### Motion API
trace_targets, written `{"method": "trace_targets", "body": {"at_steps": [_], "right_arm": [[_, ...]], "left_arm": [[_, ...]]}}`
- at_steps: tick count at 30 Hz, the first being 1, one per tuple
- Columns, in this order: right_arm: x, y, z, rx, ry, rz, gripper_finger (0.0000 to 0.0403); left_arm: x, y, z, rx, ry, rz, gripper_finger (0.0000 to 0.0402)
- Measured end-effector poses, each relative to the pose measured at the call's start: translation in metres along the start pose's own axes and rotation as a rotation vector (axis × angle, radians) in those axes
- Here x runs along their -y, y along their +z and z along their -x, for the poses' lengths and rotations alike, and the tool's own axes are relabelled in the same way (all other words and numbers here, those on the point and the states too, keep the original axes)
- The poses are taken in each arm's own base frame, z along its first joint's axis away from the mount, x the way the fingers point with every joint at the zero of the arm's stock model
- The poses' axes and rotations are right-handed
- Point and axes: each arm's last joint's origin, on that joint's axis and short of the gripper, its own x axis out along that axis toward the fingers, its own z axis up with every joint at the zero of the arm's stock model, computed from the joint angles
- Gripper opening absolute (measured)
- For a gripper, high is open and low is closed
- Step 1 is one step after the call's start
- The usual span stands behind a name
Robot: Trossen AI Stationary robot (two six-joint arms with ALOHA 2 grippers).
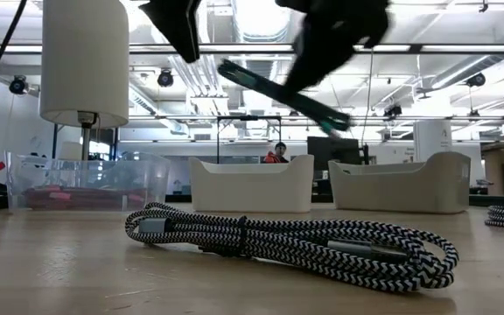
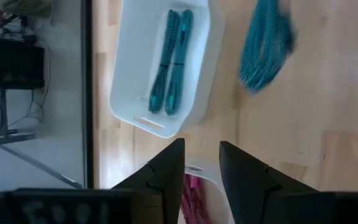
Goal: Pick & Place USB Port
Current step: Put the blue patterned charger cable into the white bin
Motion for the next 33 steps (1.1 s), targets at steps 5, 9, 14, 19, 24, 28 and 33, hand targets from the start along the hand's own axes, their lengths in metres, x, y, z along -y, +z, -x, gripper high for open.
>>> {"method": "trace_targets", "body": {"at_steps": [5, 9, 14, 19, 24, 28, 33], "right_arm": [[0.035, 0.008, -0.019, 0.057, -0.022, 0.044, 0.0029], [0.064, 0.006, -0.026, 0.042, -0.075, 0.039, 0.0032], [0.096, 0.006, -0.033, 0.071, -0.134, -0.024, 0.0032], [0.117, 0.002, -0.054, 0.101, -0.103, -0.081, 0.0033], [0.12, -0.009, -0.079, 0.044, -0.095, -0.094, 0.0033], [0.116, -0.016, -0.1, 0.008, -0.085, -0.071, 0.0033], [0.113, -0.021, -0.128, -0.057, -0.073, -0.073, 0.0034]], "left_arm": [[-0.008, -0.008, 0.007, 0.022, 0.0, 0.016, 0.0119], [-0.013, -0.022, 0.005, 0.017, 0.001, 0.048, 0.012], [-0.022, -0.049, 0.004, 0.089, -0.021, 0.156, 0.012], [-0.022, -0.07, -0.005, 0.304, -0.099, 0.276, 0.012], [-0.014, -0.085, -0.021, 0.511, -0.196, 0.398, 0.012], [-0.004, -0.095, -0.038, 0.59, -0.241, 0.436, 0.012], [0.007, -0.106, -0.056, 0.585, -0.249, 0.441, 0.012]]}}
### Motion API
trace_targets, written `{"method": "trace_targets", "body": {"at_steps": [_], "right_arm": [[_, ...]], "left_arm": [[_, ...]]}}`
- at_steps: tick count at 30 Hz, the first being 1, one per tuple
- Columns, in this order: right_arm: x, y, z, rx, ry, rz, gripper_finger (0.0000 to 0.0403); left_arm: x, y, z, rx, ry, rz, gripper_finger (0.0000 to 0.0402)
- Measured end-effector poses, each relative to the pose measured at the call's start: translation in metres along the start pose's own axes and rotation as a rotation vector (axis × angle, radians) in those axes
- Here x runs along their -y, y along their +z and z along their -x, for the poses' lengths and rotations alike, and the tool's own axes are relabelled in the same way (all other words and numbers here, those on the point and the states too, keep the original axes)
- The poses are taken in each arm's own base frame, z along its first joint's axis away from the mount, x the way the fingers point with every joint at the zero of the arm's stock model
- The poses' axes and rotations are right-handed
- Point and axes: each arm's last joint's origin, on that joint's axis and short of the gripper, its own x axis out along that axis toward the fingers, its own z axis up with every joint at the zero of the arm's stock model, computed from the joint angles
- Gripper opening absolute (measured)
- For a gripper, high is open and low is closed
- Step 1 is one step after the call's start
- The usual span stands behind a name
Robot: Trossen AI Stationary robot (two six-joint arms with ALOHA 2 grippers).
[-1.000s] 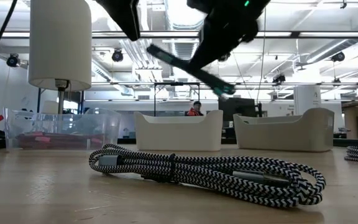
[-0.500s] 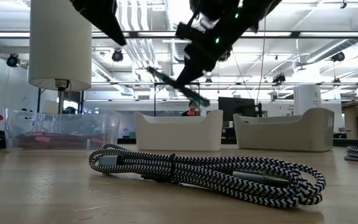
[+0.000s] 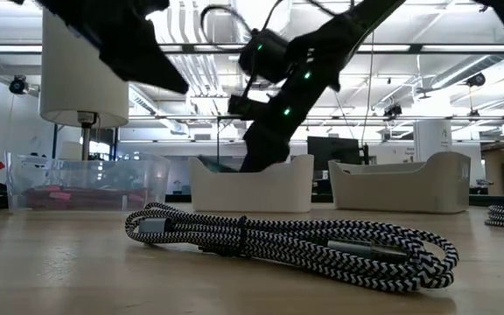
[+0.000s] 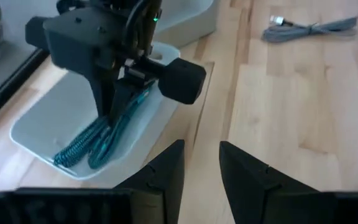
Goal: Pick & Place USB Port
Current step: Put the blue patterned charger cable into the white bin, then put the right black patterned charger cable into the gray bin
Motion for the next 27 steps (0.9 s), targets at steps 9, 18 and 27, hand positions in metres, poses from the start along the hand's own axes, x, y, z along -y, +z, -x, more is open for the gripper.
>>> {"method": "trace_targets", "body": {"at_steps": [9, 18, 27], "right_arm": [[-0.001, 0.008, -0.017, -0.208, 0.035, 0.044, 0.0062], [0.003, 0.02, -0.006, -0.191, 0.033, 0.047, 0.0128], [-0.003, 0.04, 0.055, -0.125, 0.046, 0.026, 0.0152]], "left_arm": [[-0.001, -0.012, -0.004, -0.024, 0.007, 0.044, 0.012], [-0.001, -0.013, -0.004, -0.024, 0.008, 0.042, 0.012], [0.0, -0.014, -0.005, 0.003, 0.0, 0.1, 0.012]]}}
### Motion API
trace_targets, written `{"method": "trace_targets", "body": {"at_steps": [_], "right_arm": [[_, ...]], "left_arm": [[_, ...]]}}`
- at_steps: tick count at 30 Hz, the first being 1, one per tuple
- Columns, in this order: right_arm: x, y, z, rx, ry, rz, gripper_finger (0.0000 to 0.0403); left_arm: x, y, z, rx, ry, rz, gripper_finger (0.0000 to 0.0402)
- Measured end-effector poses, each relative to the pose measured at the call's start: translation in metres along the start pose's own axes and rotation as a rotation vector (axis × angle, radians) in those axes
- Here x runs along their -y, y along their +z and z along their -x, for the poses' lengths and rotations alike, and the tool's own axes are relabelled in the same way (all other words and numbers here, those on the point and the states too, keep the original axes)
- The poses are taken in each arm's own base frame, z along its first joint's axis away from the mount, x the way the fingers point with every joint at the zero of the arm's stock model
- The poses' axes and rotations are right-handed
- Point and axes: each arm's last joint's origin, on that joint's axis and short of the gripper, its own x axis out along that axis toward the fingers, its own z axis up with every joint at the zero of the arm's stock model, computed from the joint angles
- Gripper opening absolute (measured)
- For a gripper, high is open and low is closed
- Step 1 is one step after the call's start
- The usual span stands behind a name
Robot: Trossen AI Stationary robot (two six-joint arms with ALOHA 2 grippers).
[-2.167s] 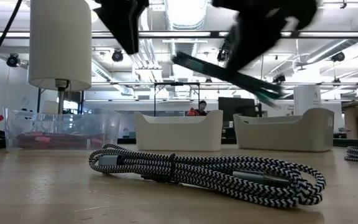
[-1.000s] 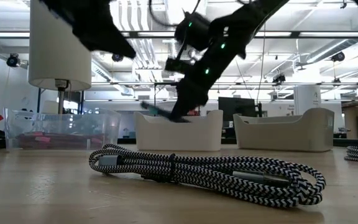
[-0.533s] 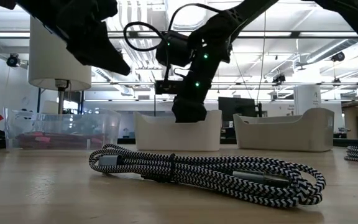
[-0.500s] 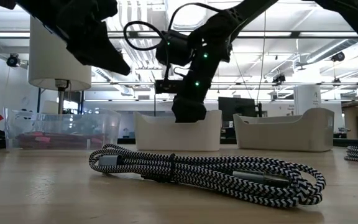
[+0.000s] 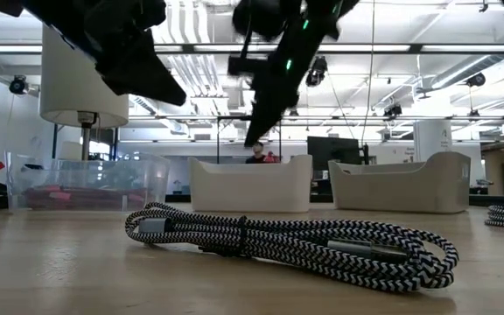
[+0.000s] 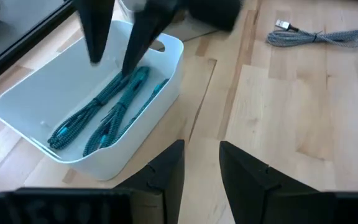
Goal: Pick & Place USB Port
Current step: Put the right black patterned charger cable into the gray bin
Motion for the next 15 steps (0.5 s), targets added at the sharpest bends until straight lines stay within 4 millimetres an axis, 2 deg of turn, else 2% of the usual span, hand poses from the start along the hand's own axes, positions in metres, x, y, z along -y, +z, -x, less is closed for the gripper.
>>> {"method": "trace_targets", "body": {"at_steps": [8, 11, 15], "right_arm": [[-0.023, 0.002, 0.077, 0.122, 0.041, 0.033, 0.0145], [-0.031, -0.008, 0.098, 0.148, 0.062, 0.009, 0.014], [-0.04, -0.031, 0.111, 0.142, 0.087, -0.049, 0.0134]], "left_arm": [[0.005, 0.002, -0.006, 0.061, -0.026, 0.05, 0.012], [0.007, -0.001, -0.01, 0.055, -0.023, 0.048, 0.012], [0.009, -0.005, -0.016, 0.039, -0.015, 0.062, 0.012]]}}
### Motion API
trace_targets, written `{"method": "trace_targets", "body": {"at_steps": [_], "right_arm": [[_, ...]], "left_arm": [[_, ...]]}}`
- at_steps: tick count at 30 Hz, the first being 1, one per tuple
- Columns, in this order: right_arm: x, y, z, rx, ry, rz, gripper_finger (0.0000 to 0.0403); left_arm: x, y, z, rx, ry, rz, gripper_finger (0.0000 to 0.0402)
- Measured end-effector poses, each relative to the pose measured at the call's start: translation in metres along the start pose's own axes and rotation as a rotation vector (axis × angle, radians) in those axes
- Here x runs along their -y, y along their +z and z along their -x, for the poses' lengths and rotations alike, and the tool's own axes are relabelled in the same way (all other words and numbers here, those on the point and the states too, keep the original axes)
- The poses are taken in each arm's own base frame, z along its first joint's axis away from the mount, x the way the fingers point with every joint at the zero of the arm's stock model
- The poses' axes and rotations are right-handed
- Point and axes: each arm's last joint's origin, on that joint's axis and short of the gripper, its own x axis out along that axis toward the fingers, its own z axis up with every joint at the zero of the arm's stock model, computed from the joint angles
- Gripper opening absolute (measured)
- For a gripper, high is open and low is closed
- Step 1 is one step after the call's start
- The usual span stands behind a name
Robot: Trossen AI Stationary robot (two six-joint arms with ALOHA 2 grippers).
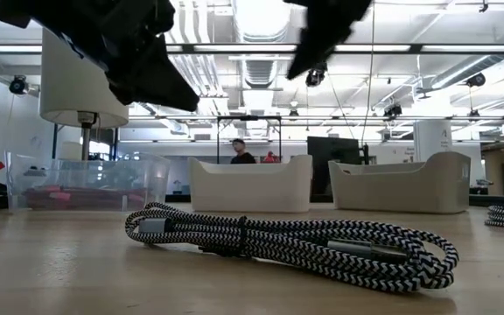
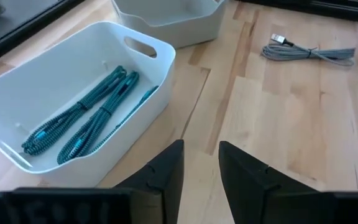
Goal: Pick & Place USB Port
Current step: Put the right black patterned charger cable into the gray bin
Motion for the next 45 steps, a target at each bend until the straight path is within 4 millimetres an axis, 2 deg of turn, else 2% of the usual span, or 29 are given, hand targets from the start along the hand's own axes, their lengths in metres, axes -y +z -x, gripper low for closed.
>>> {"method": "trace_targets", "body": {"at_steps": [13, 21, 29, 40, 45], "right_arm": [[-0.042, -0.101, 0.012, -0.158, 0.055, -0.392, 0.0124], [-0.072, -0.144, 0.01, -0.323, 0.097, -0.653, 0.0141], [-0.096, -0.163, 0.008, -0.426, 0.084, -0.788, 0.0154], [-0.128, -0.18, 0.02, -0.488, 0.064, -0.939, 0.0154], [-0.139, -0.191, 0.016, -0.546, 0.018, -0.985, 0.0155]], "left_arm": [[0.003, -0.008, -0.01, -0.023, 0.021, 0.001, 0.012], [0.002, -0.007, -0.01, -0.004, 0.041, 0.025, 0.012], [0.004, -0.001, -0.01, 0.042, 0.039, 0.048, 0.012], [0.006, 0.038, -0.01, 0.217, 0.061, -0.08, 0.012], [0.003, 0.048, -0.011, 0.276, 0.079, -0.157, 0.012]]}}
